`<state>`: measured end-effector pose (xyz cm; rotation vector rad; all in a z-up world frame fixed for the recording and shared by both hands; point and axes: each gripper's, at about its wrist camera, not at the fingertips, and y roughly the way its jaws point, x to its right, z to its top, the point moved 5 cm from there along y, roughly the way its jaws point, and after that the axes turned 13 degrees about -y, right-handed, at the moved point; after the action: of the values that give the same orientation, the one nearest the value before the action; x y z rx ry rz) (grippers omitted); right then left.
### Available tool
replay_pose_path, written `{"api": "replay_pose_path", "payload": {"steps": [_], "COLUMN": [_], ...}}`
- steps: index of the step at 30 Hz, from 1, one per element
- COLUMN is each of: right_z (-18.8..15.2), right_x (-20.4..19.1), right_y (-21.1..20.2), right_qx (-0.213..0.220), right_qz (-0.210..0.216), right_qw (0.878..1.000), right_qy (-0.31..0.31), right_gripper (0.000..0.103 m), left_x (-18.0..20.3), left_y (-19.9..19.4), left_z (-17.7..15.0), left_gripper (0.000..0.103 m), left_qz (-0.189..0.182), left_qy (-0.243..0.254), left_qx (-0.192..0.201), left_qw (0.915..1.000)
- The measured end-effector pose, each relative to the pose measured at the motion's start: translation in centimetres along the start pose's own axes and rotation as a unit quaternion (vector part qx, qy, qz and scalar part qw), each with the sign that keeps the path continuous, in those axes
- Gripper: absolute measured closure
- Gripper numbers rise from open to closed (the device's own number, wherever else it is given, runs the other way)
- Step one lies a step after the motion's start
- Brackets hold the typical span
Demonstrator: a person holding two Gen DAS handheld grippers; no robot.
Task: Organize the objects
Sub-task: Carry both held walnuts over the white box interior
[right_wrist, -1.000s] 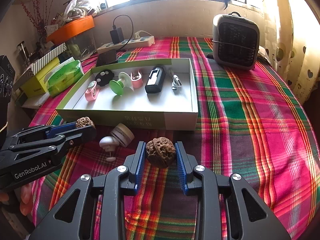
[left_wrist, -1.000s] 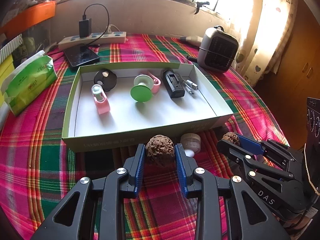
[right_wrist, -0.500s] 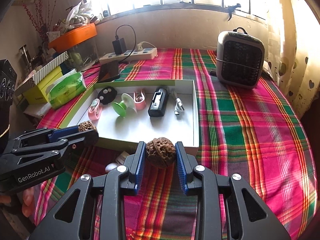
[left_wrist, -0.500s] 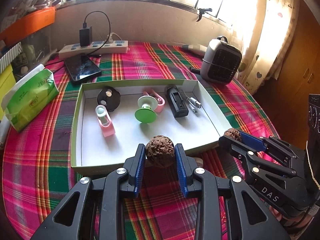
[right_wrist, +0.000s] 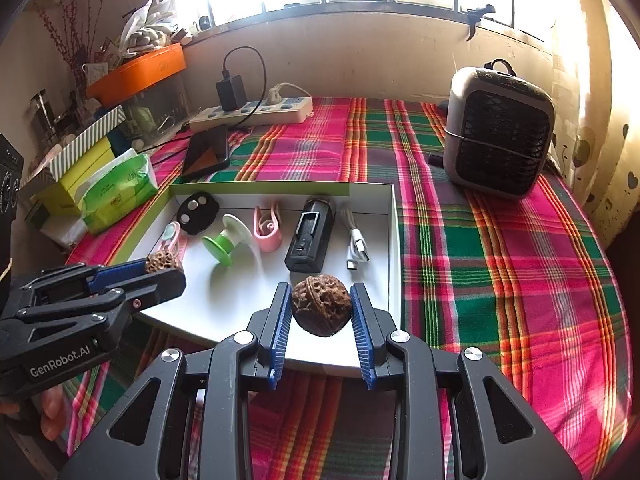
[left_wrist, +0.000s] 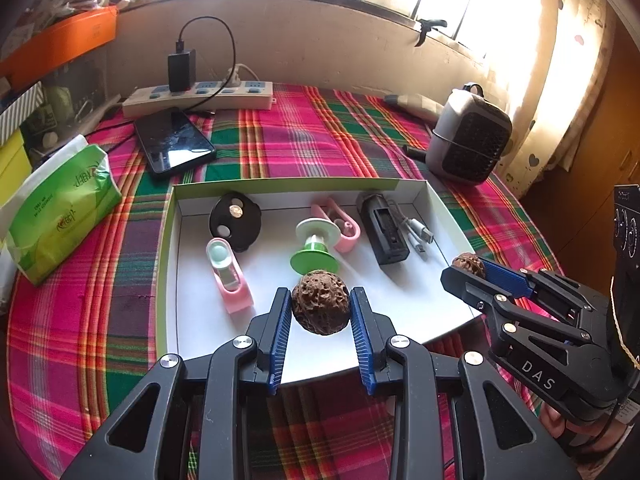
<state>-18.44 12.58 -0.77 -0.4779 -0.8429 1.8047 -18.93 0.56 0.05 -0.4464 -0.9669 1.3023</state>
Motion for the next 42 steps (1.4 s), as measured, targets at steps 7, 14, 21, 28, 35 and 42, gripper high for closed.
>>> {"api": "replay_pose_path", "payload": {"steps": [7,14,21,28,35,42], "right_z": [0.1,0.2,0.6,1.0,1.2,1.2], "right_x": [0.9,0.9,1.0,0.9,1.1,1.1], "right_y": [1.4,2.7,3.4,4.0,4.2,4.2], "right_qx": [-0.012,-0.022,-0.021,-0.020,-0.015,-0.012], "right_qz": [-0.005,-0.003,-0.009,-0.014,-0.024,-0.028], "right_qw": [1.000,1.000,1.000,1.000,0.999,0.999], "right_qy": [0.006,0.000,-0.007,-0.013,-0.019,-0.022], "right_gripper": [0.072,0.072,0.072,0.072,0.072,0.072], "left_x": [-1.4,-1.9,-1.9,-1.6,-1.2,-1.1], "left_y": [1.5,2.9,3.9,4.9,6.0,6.4], "left_z": [1.8,2.7,3.4,3.8,4.0,3.8], "left_gripper": [0.075,0.075,0.075,0.075,0.075,0.075], "left_qz": [0.021,0.028,0.027,0.026,0.028,0.029], "left_qy": [-0.010,-0.011,-0.009,0.000,0.010,0.014], "left_qx": [0.001,-0.001,-0.007,-0.014,-0.023,-0.026], "left_qw": [0.9997,0.9995,0.9996,0.9996,0.9993,0.9992]}}
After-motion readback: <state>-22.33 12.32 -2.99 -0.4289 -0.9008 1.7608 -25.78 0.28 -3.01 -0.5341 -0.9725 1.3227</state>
